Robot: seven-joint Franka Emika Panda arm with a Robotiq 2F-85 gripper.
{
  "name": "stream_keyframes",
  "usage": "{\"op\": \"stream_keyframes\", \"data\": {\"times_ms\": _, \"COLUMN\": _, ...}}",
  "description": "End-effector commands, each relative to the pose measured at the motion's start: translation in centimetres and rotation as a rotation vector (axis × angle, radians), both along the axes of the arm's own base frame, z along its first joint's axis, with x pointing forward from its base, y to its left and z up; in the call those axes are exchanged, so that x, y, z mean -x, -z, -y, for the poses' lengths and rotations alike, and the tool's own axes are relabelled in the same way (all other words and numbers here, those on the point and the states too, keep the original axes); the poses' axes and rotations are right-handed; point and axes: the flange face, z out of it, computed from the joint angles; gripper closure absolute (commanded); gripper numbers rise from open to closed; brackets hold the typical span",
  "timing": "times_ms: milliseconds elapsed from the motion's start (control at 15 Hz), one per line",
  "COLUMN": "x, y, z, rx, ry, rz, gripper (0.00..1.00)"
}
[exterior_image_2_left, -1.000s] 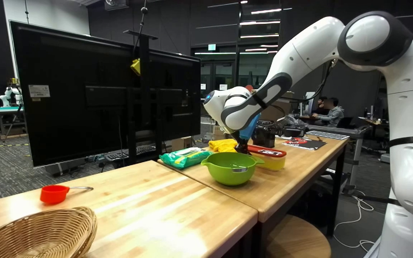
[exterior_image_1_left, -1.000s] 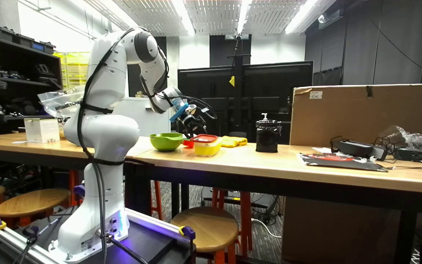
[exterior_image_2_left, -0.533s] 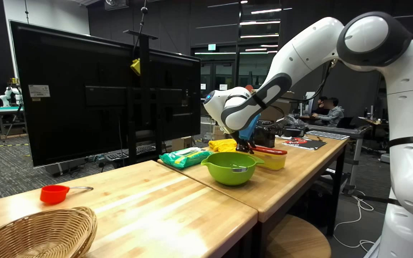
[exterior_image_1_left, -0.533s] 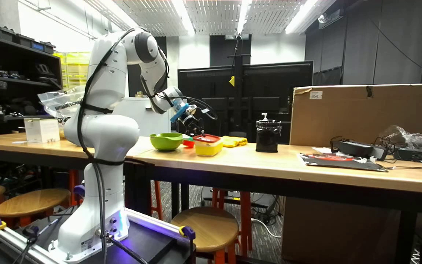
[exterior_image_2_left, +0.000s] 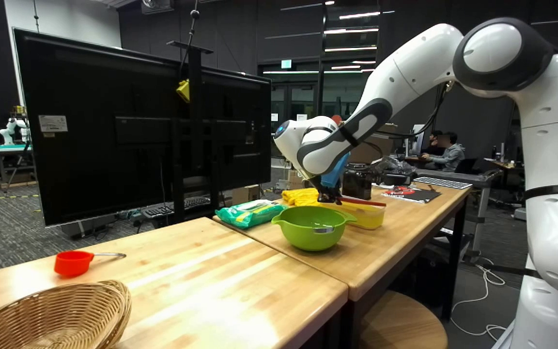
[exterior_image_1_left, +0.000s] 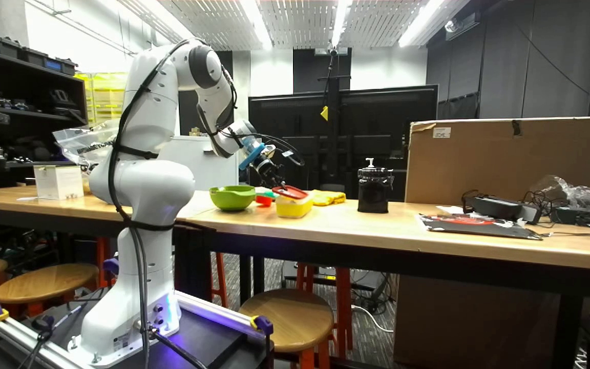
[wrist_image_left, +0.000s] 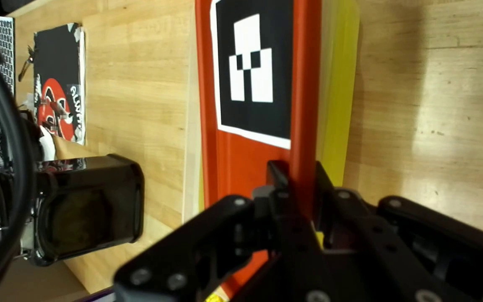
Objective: Put the red lid on the right side of the counter.
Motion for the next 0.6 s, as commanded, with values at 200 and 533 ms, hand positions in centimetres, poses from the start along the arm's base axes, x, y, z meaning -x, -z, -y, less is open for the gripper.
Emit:
{"op": "stream_keyframes", "data": {"times_ms": 200, "x": -0.4, "y": -2.4, "z": -0.4, "rx": 0.04, "ry": 0.006, "rz": 0.018, "gripper": 0.96}}
{"op": "stream_keyframes", "data": {"times_ms": 533, "x": -0.3, "y": -4.4, "z": -0.3, "rx": 0.064, "ry": 0.023, "rz": 0.029, "gripper": 0.96}}
